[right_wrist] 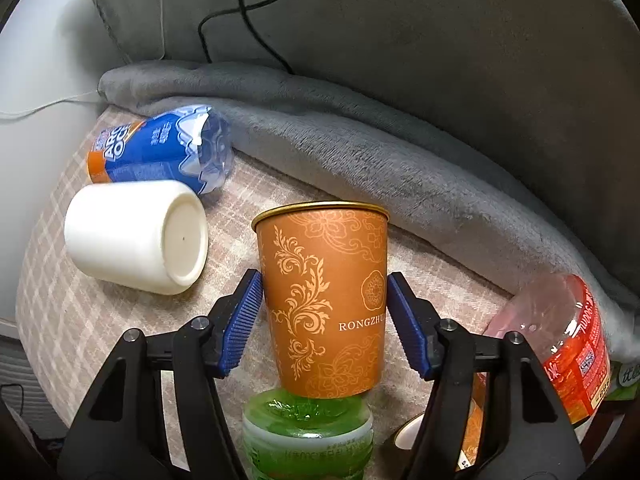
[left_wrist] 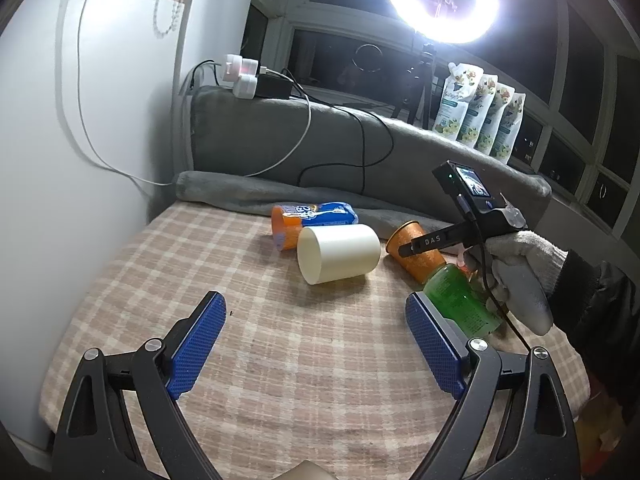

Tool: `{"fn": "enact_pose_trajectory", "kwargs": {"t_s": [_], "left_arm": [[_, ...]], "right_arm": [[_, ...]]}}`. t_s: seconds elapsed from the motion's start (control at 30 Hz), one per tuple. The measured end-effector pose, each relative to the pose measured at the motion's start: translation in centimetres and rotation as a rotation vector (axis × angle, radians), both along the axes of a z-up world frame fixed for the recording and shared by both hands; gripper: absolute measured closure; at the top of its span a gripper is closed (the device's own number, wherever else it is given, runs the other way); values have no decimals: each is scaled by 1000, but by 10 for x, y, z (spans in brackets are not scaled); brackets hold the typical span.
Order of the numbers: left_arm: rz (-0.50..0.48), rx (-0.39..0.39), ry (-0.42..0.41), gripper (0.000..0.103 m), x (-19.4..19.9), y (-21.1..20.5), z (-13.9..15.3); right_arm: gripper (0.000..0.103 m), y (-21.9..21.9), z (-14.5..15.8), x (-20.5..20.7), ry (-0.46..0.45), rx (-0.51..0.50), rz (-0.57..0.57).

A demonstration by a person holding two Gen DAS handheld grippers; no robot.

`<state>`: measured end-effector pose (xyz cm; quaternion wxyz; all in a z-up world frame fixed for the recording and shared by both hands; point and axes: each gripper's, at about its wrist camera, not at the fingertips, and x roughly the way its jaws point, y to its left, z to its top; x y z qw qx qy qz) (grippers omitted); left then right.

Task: Flip cup upright
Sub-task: 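Lift the orange cup with the right gripper and rotate it upright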

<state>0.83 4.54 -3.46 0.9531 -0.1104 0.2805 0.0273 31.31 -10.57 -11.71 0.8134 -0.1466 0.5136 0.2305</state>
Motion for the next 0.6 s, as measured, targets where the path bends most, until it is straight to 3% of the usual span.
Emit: {"fn": "enact_pose_trajectory", "kwargs": {"t_s": [0.33,0.6], "left_arm": [[2,2,-6,11,-2,0,1],[2,4,-10,11,-3,0,3]], "right_arm": [[37,-16,37,0,-74,85,-48],[37,-27,83,-25,-108,216,-40]]}}
